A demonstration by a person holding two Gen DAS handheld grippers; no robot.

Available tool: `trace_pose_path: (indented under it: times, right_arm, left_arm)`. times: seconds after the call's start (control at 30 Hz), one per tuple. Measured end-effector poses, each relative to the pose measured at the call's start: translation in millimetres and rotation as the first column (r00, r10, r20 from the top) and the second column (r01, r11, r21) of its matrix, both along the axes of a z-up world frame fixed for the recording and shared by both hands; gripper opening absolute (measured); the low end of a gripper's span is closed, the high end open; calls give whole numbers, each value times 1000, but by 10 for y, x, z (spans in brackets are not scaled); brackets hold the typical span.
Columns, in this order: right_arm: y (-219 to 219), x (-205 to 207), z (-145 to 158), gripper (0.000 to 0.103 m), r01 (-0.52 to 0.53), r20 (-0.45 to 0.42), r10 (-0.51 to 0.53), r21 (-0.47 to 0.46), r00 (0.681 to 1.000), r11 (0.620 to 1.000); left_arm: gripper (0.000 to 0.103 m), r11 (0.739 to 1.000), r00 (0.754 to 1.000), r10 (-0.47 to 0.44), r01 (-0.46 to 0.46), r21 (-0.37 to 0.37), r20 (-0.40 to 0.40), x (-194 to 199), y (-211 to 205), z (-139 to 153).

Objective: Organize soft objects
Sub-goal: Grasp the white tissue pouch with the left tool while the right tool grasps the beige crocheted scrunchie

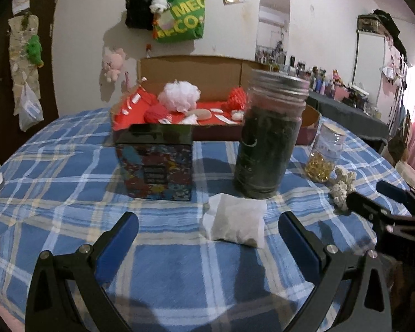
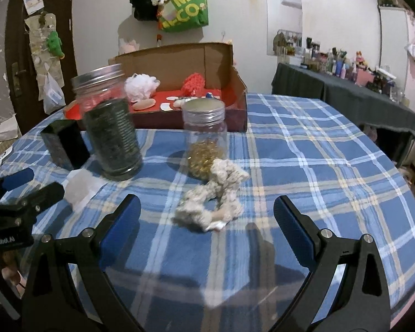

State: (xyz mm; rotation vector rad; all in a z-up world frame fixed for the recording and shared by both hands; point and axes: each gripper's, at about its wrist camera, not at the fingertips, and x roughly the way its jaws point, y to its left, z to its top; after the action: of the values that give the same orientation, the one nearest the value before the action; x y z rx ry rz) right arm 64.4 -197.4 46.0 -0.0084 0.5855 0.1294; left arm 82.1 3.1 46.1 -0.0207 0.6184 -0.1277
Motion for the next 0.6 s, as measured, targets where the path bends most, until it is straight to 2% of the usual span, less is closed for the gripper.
trace_pose_path:
  times: [0.13, 0.17, 0.2, 0.23, 0.3, 0.37, 0.4, 0.43, 0.5, 0.6]
  right_arm:
    - [-93, 217, 23, 98, -4, -52, 5, 5, 999, 1000]
    - [-108, 263, 23, 96, -8, -64, 8, 8, 998, 1000]
    - [-128, 313, 21, 86, -17, -81, 18, 18, 997, 1000]
    - [-148, 374, 8, 80, -29, -106, 32, 36, 994, 999]
    - [-173, 467, -31, 49, -47, -150, 56, 65, 987, 997]
    - [-180, 535, -97, 41, -61, -195, 76, 83, 978, 995]
    - [-180, 562, -130, 30, -74, -215, 93, 95, 972, 993]
    - [-183, 570, -148, 27, -86, -222, 108, 106, 969, 991]
    - [-187, 542, -141, 22, -114, -212, 138, 122, 968, 986]
    - [-161, 464, -127, 20, -140, -191, 166, 143, 967, 980]
  left_arm:
    - [101, 999, 997, -40, 41, 17, -59, 155, -89, -14]
    - [95, 998, 996, -50, 51, 22, -70, 185, -106, -18]
    - [86, 998, 995, -62, 64, 25, -82, 214, -124, -28]
    - [82, 996, 992, -80, 83, 24, -101, 253, -146, -49]
    - [58, 993, 982, -115, 117, 5, -148, 323, -165, -105]
    - [50, 991, 978, -134, 133, -23, -162, 347, -152, -130]
    - [38, 989, 976, -150, 145, -37, -157, 341, -145, -122]
    - [27, 985, 973, -169, 163, -48, -156, 339, -145, -119]
    - [22, 983, 972, -179, 173, -55, -152, 332, -142, -109]
    - [16, 980, 970, -199, 192, -61, -141, 284, -124, -69]
